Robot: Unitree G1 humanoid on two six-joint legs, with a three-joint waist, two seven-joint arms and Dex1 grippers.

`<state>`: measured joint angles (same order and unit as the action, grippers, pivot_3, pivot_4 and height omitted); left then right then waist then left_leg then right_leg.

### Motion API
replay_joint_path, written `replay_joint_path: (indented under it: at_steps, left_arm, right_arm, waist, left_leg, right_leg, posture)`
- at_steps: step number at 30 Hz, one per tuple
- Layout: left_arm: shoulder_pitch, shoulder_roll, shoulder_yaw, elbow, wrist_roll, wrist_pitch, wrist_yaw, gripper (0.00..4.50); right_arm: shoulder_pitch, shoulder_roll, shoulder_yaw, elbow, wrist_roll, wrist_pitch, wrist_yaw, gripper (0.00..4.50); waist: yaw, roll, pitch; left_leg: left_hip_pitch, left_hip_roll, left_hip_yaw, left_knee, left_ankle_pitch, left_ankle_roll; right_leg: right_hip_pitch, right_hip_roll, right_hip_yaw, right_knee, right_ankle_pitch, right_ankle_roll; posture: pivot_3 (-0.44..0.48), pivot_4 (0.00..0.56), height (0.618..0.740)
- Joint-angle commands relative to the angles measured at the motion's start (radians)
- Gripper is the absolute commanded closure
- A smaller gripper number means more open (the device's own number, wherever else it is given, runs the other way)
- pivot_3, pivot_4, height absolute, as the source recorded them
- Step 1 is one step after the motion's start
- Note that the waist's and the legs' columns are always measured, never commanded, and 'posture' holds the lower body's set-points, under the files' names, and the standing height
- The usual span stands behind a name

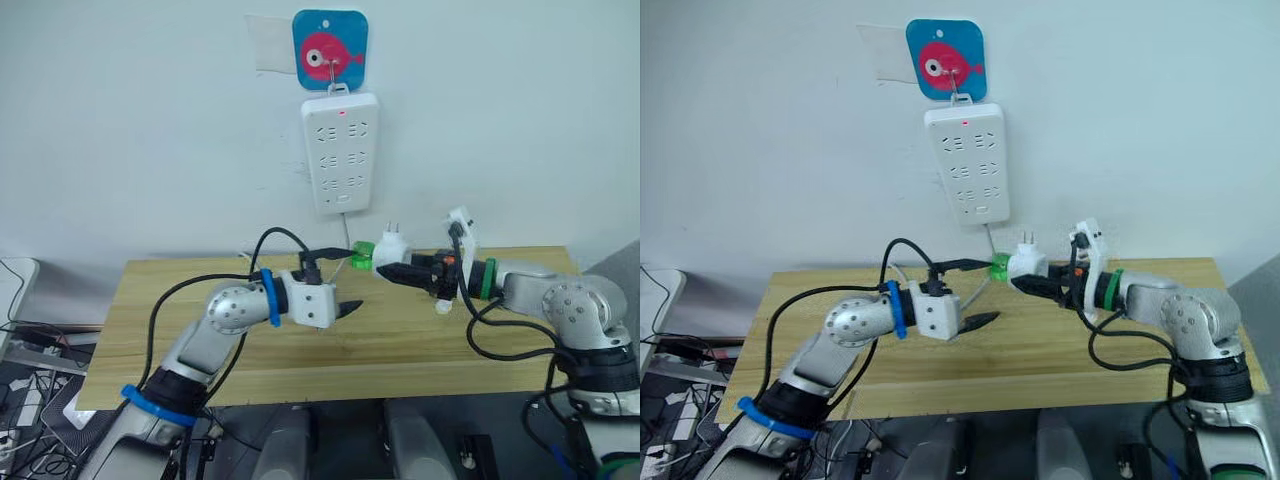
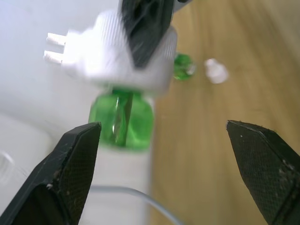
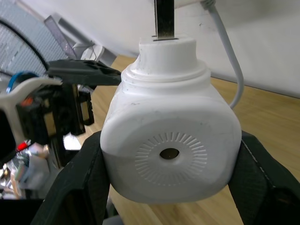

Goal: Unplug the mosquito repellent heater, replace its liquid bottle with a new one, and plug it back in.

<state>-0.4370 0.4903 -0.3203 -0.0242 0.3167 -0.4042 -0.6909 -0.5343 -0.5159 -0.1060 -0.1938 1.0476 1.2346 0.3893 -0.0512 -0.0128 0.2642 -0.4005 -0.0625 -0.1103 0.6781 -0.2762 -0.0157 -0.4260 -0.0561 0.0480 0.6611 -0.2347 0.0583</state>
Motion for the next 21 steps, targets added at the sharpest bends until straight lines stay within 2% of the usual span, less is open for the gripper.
replay_joint_path:
  at_steps: [1,8,17,18,21]
  left_arm:
    - [-0.016,-0.012,-0.007,0.009,0.079,-0.017,0.076,0.00]
    - [-0.040,-0.034,-0.017,0.018,0.121,0.023,0.096,0.00]
    - [-0.074,-0.037,-0.046,0.040,0.137,0.064,0.075,0.00]
    - [-0.073,-0.036,-0.046,0.038,0.135,0.067,0.073,0.39]
    - [-0.067,-0.033,-0.045,0.030,0.137,0.084,0.063,1.15]
  right_arm:
    - [-0.006,0.012,-0.061,-0.047,0.069,0.078,-0.067,1.54]
    - [-0.007,0.043,-0.087,-0.077,0.111,0.140,-0.132,1.54]
    - [-0.010,0.065,-0.069,-0.102,0.094,0.144,-0.138,1.54]
    - [-0.011,0.067,-0.070,-0.102,0.094,0.144,-0.141,1.54]
    - [-0.014,0.076,-0.074,-0.100,0.096,0.147,-0.152,1.54]
  waist:
    - [-0.002,0.000,0.000]
    - [-0.007,0.000,0.000]
    - [-0.009,0.000,0.000]
    - [-0.010,0.000,0.000]
    - [-0.010,0.000,0.000]
  left_leg:
    - [0.000,0.000,0.000,0.000,0.000,0.000]
    - [0.000,0.000,0.000,0.000,0.000,0.000]
    - [0.000,0.001,0.000,0.000,0.000,0.000]
    - [0.000,0.001,0.000,0.000,0.000,0.000]
    - [0.000,0.001,0.000,0.000,0.000,0.000]
  right_leg:
    - [0.000,0.000,0.000,0.000,0.000,0.000]
    - [-0.001,0.001,0.000,0.002,0.000,0.000]
    - [-0.001,0.002,0.000,0.002,0.000,0.000]
    - [-0.001,0.002,0.000,0.002,0.000,0.000]
    - [-0.001,0.002,0.000,0.002,0.000,0.000]
  posture:
    - [-0.104,0.201,0.740]
    - [-0.114,0.205,0.740]
    - [-0.116,0.208,0.740]
    - [-0.116,0.209,0.740]
    - [-0.116,0.209,0.740]
